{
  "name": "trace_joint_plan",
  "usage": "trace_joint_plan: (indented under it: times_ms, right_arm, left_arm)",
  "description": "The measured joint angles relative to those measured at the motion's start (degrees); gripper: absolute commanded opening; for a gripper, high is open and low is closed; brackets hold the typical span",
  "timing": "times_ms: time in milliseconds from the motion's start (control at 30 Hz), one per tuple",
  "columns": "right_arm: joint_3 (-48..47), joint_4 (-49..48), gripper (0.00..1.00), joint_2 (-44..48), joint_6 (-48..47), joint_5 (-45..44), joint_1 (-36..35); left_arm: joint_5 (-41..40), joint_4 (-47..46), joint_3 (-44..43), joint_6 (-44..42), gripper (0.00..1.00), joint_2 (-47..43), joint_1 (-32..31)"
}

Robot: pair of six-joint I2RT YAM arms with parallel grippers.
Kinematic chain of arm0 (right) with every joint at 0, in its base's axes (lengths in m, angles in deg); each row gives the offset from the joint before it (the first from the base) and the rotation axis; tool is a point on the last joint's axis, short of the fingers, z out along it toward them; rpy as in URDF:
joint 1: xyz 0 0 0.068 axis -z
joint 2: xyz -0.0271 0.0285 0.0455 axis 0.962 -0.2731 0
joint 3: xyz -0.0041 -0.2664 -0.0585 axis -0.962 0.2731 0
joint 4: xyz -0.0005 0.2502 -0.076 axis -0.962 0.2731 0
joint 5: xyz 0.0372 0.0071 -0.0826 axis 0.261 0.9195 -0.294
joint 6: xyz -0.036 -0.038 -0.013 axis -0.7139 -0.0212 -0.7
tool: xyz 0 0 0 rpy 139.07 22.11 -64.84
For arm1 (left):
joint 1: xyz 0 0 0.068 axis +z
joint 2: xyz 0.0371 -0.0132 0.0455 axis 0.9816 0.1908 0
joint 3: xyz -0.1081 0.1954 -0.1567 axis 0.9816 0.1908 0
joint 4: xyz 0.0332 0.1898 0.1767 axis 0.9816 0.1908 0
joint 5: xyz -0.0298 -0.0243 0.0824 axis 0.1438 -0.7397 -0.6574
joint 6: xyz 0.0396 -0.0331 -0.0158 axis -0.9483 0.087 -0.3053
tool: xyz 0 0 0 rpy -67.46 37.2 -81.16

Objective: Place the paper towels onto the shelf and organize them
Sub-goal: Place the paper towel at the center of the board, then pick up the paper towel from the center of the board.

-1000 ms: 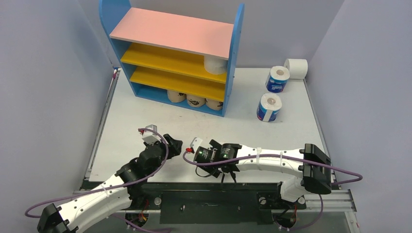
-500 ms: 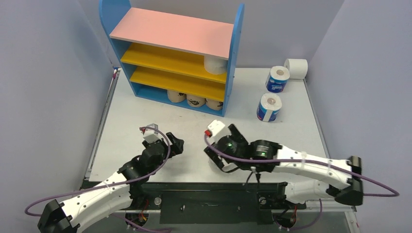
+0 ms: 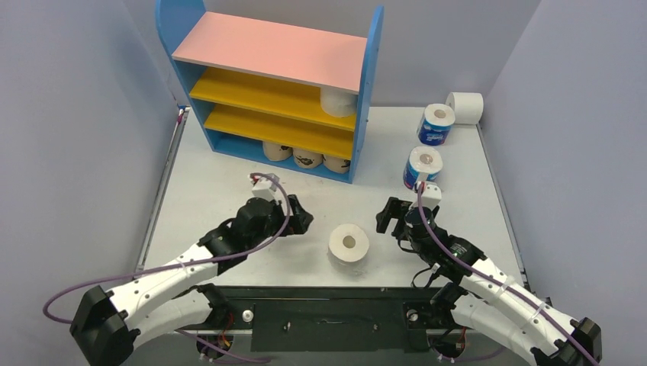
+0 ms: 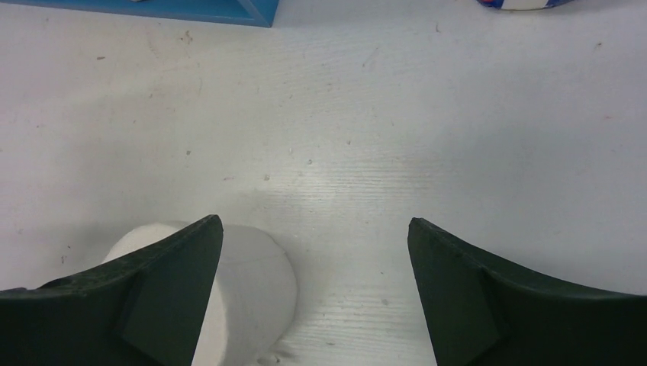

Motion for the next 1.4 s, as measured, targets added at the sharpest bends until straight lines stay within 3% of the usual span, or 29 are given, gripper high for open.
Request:
trace_joint_plan:
  times_ms: [167,367,600,1033,1400]
  right_arm:
    - [2.05,-4.09,0.86,0.07,3.43,1.79,0.5]
    - [2.93,-6.38,0.86,1.31,4.92,1.92,0.87]
    - [4.96,-6.4,0.85,3.08,5.4,1.88,1.68]
    - [7.65,-6.16,0.86,8.24,6.19,1.9,1.73]
    - [9.51,-5.73,0.85,10.45,6.51,1.88,2.05]
  left_arm:
    - [9.51,1.68,-9.81,-2.73,0.89,12.5,-2.45]
    - [14.43,6.29,-14.82,-5.16,0.89,19.85,-6.54]
    - [13.18,11.63,-23.63,-9.14,0.85,27.28,-12.9]
    - [8.31,17.33,-29.44,-13.31,0.84,34.53,-13.55]
    - [8.13,17.4,-31.15,-13.55,0.64,37.99,-13.62]
